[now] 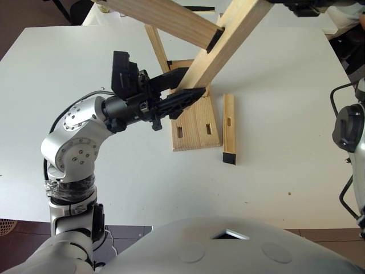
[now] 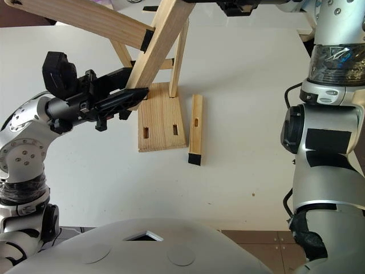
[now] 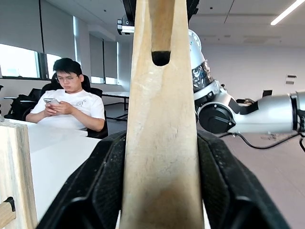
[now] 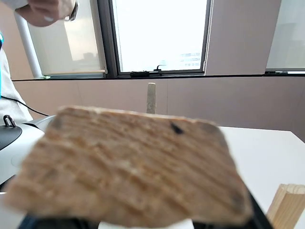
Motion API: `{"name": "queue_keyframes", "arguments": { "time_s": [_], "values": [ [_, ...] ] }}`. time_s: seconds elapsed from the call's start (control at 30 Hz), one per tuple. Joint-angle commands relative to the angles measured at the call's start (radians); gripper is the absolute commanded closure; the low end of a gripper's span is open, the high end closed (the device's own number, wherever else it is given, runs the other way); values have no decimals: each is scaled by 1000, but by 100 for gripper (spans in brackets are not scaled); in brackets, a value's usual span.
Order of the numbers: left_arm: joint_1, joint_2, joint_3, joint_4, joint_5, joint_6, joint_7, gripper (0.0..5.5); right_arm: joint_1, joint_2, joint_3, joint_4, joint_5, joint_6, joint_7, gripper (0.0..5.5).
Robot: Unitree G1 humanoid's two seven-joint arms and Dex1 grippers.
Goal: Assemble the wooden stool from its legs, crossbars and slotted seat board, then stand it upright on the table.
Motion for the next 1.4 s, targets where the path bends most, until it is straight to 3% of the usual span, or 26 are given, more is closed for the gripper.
{"name": "queue_keyframes", "arguments": {
  "time_s": [0.03,0.07,0.17,0.33,0.57,0.8,1.4],
  "values": [
    [49,-19,-73,15,109,-37,54,262,13,33,-53,-12,41,14,-64,349],
    [75,-17,-96,24,158,-59,62,238,18,38,-58,-16,35,7,-80,349],
    [226,22,-123,63,296,-150,45,234,57,8,-31,-30,-30,-67,-83,349],
    [417,-51,92,246,331,-276,175,234,250,-9,82,-122,-197,-289,-74,349],
    [358,-161,267,380,270,-350,331,234,392,-16,170,-91,-322,-439,-43,349],
    [396,-217,269,359,276,-381,358,234,387,-67,186,-89,-306,-383,68,349],
    [437,-355,188,348,298,-428,404,234,399,-57,186,-80,-297,-361,88,349]
  ]
}}
